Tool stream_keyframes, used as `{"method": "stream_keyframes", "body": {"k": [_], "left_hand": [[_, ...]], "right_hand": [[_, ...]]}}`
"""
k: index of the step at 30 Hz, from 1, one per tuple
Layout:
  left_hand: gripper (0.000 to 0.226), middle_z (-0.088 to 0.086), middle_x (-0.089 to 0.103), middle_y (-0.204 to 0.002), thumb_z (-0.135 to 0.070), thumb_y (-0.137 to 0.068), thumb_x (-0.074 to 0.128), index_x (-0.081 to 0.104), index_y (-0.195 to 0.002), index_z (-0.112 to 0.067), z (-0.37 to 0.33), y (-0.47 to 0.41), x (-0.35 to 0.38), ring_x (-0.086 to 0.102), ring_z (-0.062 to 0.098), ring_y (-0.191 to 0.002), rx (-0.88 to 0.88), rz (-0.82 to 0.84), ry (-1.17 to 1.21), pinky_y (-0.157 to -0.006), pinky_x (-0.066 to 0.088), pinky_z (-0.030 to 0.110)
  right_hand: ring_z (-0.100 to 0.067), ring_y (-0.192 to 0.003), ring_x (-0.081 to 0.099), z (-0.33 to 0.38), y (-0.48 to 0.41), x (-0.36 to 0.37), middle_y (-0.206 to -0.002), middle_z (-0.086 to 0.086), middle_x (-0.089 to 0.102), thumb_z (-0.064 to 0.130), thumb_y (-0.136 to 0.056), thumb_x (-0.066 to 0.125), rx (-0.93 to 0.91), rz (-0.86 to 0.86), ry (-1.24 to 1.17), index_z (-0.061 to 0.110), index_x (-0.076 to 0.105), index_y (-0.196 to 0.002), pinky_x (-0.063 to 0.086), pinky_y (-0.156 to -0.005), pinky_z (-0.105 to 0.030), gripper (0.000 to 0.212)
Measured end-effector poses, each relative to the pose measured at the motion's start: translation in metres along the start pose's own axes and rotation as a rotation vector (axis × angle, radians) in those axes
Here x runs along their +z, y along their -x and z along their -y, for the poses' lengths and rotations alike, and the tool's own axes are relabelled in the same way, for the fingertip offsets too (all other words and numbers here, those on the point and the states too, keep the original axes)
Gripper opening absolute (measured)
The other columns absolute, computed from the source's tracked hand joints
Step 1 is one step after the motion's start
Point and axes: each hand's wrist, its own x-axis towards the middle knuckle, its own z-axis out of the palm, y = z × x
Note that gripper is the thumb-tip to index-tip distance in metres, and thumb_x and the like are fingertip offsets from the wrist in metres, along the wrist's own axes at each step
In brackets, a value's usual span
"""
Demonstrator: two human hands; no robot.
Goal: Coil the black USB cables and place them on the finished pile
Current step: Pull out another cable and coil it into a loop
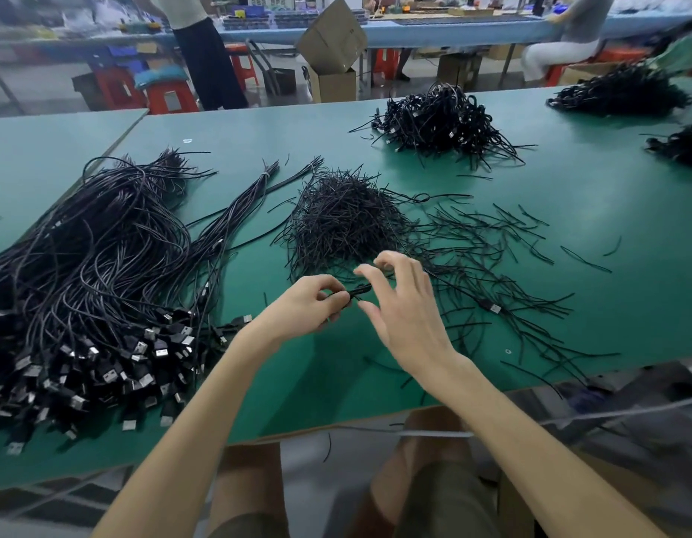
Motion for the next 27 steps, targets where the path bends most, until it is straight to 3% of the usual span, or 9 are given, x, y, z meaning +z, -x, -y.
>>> {"method": "stream_keyframes", "body": {"k": [2, 5, 7, 13, 17, 20, 22, 25, 27], "left_hand": [[0.015, 0.004, 0.064, -0.072, -0.019, -0.103, 0.060, 0.068, -0.107, -0.008, 0.003, 0.001, 0.000, 0.048, 0.014, -0.049, 0.073, 0.015, 0.090, -0.045, 0.035, 0.018], [0.017, 0.000, 0.074, -0.081, -0.022, -0.101, 0.064, 0.069, -0.110, -0.009, 0.004, 0.000, 0.005, 0.061, 0.015, -0.056, 0.123, 0.010, 0.191, -0.046, 0.039, 0.020], [0.020, 0.002, 0.078, -0.090, -0.025, -0.100, 0.064, 0.065, -0.113, -0.010, 0.007, -0.004, 0.006, 0.067, 0.017, -0.062, 0.114, -0.037, 0.272, -0.048, 0.043, 0.021], [0.011, 0.000, 0.076, -0.084, -0.015, -0.103, 0.058, 0.068, -0.107, -0.012, 0.036, -0.007, 0.018, 0.067, 0.014, -0.061, 0.078, -0.242, 0.289, -0.048, 0.045, 0.021], [0.013, -0.001, 0.074, -0.080, -0.010, -0.102, 0.056, 0.068, -0.101, -0.016, 0.048, -0.008, 0.025, 0.063, 0.012, -0.058, 0.131, -0.342, 0.224, -0.049, 0.046, 0.021], [0.013, -0.003, 0.073, -0.079, -0.012, -0.102, 0.056, 0.067, -0.099, -0.018, 0.047, -0.010, 0.029, 0.062, 0.013, -0.059, 0.160, -0.326, 0.174, -0.053, 0.045, 0.017], [0.013, -0.004, 0.073, -0.079, -0.013, -0.102, 0.056, 0.068, -0.099, -0.018, 0.047, -0.010, 0.030, 0.062, 0.013, -0.059, 0.166, -0.329, 0.173, -0.054, 0.044, 0.015], [0.014, -0.003, 0.073, -0.079, -0.013, -0.103, 0.056, 0.067, -0.099, -0.019, 0.050, -0.009, 0.029, 0.062, 0.013, -0.060, 0.162, -0.338, 0.178, -0.054, 0.045, 0.018], [0.014, -0.002, 0.073, -0.080, -0.013, -0.103, 0.056, 0.067, -0.099, -0.019, 0.051, -0.008, 0.030, 0.062, 0.013, -0.060, 0.161, -0.329, 0.175, -0.054, 0.045, 0.018]], "right_hand": [[-0.031, -0.122, 0.052, -0.003, 0.000, -0.003, -0.127, -0.007, 0.058, 0.021, -0.086, 0.075, -0.015, 0.057, 0.045, 0.016, 0.063, -0.129, 0.038, -0.103, -0.044, 0.045], [-0.024, -0.104, 0.063, -0.019, 0.002, -0.005, -0.103, 0.003, 0.071, 0.020, -0.092, 0.071, -0.020, 0.016, 0.031, 0.019, 0.072, -0.112, 0.033, -0.099, -0.040, 0.019], [-0.024, -0.100, 0.062, -0.039, -0.002, -0.008, -0.100, 0.002, 0.073, 0.021, -0.096, 0.068, 0.103, 0.011, -0.004, 0.018, 0.073, -0.111, 0.032, -0.096, -0.037, 0.017], [-0.029, -0.103, 0.057, -0.121, -0.005, -0.013, -0.107, -0.010, 0.072, 0.023, -0.102, 0.056, 0.562, -0.020, 0.076, 0.010, 0.071, -0.117, 0.035, -0.094, -0.041, 0.025], [-0.035, -0.123, 0.045, -0.145, 0.002, -0.005, -0.130, -0.017, 0.060, 0.030, -0.103, 0.056, 0.738, 0.141, 0.104, 0.006, 0.061, -0.131, 0.031, -0.105, -0.048, 0.038], [-0.031, -0.130, 0.038, -0.143, 0.007, -0.001, -0.138, -0.016, 0.053, 0.025, -0.102, 0.056, 0.669, 0.090, 0.081, 0.007, 0.057, -0.137, 0.026, -0.110, -0.048, 0.039], [-0.027, -0.122, 0.041, -0.135, 0.003, -0.001, -0.128, -0.010, 0.058, 0.028, -0.102, 0.056, 0.571, 0.003, 0.057, 0.011, 0.065, -0.127, 0.026, -0.106, -0.044, 0.032], [-0.022, -0.112, 0.044, -0.118, -0.003, 0.004, -0.110, 0.001, 0.059, 0.046, -0.098, 0.059, 0.476, 0.116, 0.049, 0.021, 0.070, -0.105, 0.021, -0.100, -0.039, 0.028], [-0.022, -0.111, 0.044, -0.108, -0.002, 0.010, -0.109, 0.002, 0.058, 0.047, -0.097, 0.061, 0.472, 0.197, 0.065, 0.022, 0.068, -0.101, 0.021, -0.099, -0.039, 0.026]]}}
